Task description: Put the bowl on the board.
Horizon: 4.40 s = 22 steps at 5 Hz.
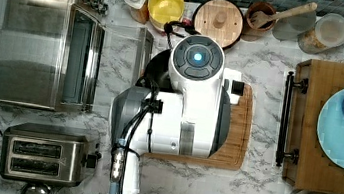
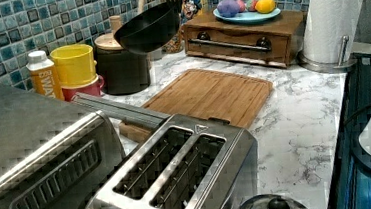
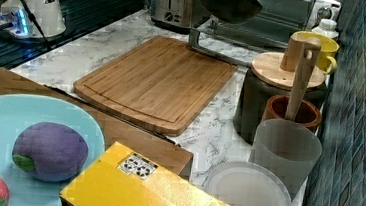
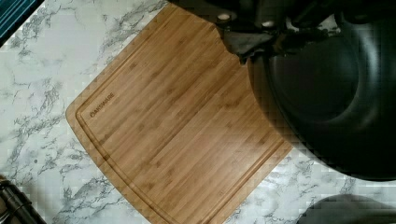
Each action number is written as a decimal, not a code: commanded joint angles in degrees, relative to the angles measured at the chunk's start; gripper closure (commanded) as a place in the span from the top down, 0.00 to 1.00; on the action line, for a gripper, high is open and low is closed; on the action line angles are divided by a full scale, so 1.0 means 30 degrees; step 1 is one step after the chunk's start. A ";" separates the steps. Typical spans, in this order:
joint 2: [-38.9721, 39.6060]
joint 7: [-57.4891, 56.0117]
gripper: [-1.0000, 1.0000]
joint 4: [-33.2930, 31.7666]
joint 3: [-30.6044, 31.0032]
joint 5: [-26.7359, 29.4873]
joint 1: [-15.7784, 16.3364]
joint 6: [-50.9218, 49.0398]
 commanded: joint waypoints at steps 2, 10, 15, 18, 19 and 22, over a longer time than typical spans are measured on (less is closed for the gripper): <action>-0.1462 0.1145 0.00 -0.3218 -0.0723 0.0483 -0.0796 0.3250; -0.4636 0.6215 0.00 -1.2171 -0.3552 -0.0256 -0.3245 1.1050; -0.1879 0.6337 0.50 -1.0575 -0.3262 -0.0282 -0.3245 1.0387; -0.2492 0.6323 0.50 -1.0904 -0.3160 -0.0398 -0.3284 1.0687; -0.2322 0.6188 0.50 -1.0542 -0.3159 -0.0477 -0.3346 0.9922; -0.2316 0.6158 0.50 -1.0541 -0.2864 -0.0433 -0.3641 0.9924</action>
